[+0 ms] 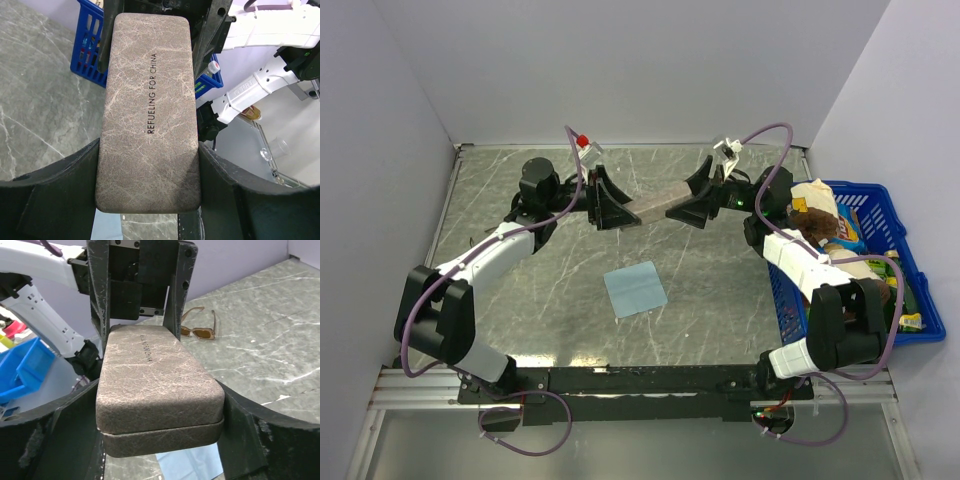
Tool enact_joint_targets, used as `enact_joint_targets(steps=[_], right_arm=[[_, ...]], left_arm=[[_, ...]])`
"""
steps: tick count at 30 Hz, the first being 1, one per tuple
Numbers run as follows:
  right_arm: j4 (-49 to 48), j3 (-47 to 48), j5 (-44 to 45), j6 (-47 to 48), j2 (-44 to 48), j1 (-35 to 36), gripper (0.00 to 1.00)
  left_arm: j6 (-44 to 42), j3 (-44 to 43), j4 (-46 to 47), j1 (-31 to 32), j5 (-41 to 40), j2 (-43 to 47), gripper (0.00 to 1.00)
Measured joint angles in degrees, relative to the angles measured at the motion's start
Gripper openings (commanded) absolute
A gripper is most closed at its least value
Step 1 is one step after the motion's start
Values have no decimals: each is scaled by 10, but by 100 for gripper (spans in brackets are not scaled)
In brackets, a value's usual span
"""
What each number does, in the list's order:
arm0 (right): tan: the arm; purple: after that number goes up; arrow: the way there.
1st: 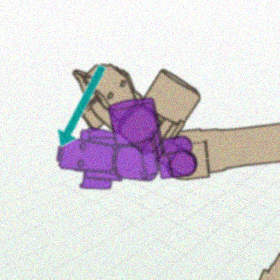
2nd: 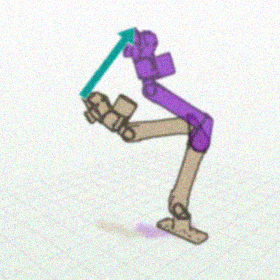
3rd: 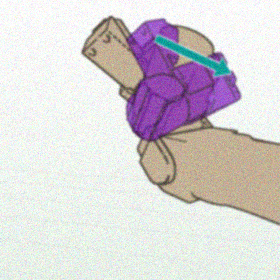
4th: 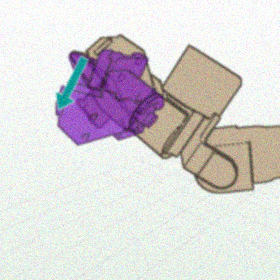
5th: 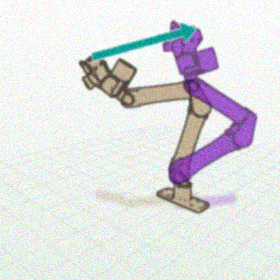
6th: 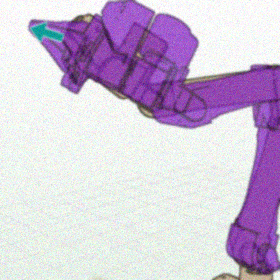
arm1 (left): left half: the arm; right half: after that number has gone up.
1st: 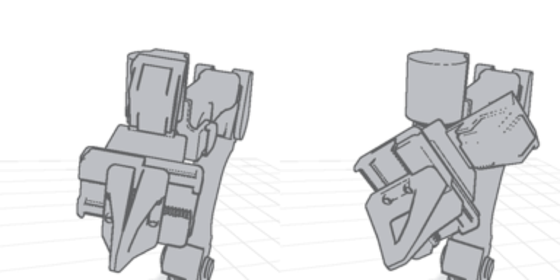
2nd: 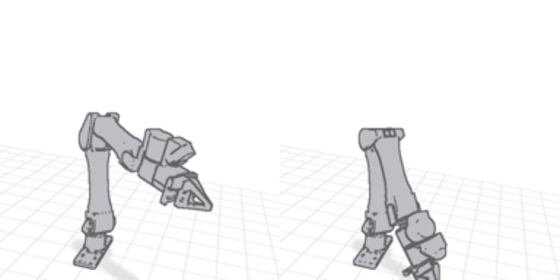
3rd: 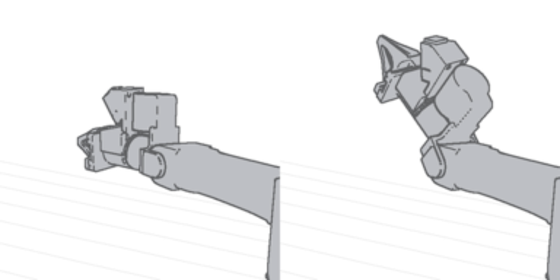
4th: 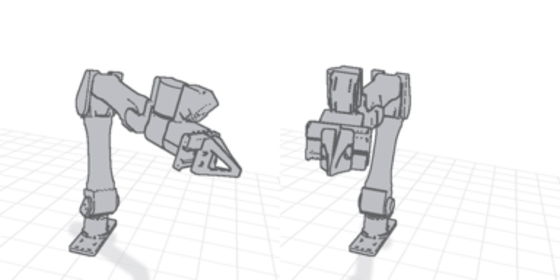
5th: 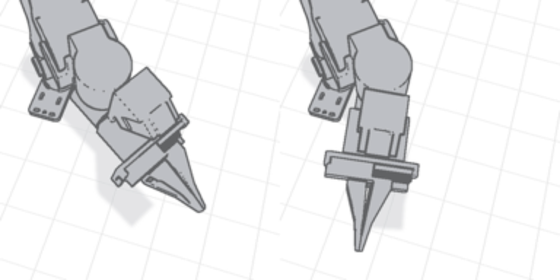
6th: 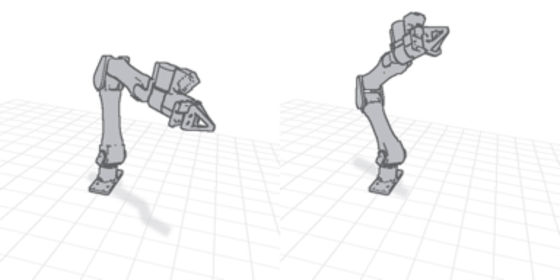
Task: Organize the sunglasses
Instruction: Pass from the left arm to the right
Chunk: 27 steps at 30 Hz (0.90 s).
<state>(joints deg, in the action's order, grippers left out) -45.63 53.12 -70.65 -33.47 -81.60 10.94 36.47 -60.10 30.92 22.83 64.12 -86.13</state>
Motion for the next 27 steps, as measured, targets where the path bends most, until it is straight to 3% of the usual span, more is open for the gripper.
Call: enact_joint_targets(steps=[6,8,11,14,15,18,24,27], right_arm=[[-3,0,-17,-6,0,-3,64],[-5,0,-21,-6,0,-3,54],[-6,0,-24,-7,0,-3,42],[-5,0,-27,-7,0,-3,29],[-3,0,-28,-7,0,-3,27],[9,1,-31,4,0,-3,20],[79,2,-40,61,14,-3,11],[118,5,-40,90,23,-4,6]], left_arm=[[2,0,3,0,6,-1,1],[2,0,4,0,7,-1,3],[2,0,6,0,9,-2,14],[0,0,5,0,10,-3,39],[-1,0,5,0,10,-3,56],[-15,-1,-7,1,11,-3,77],[-79,-51,-110,4,0,-9,99],[-127,-86,-169,9,-9,-9,97]])
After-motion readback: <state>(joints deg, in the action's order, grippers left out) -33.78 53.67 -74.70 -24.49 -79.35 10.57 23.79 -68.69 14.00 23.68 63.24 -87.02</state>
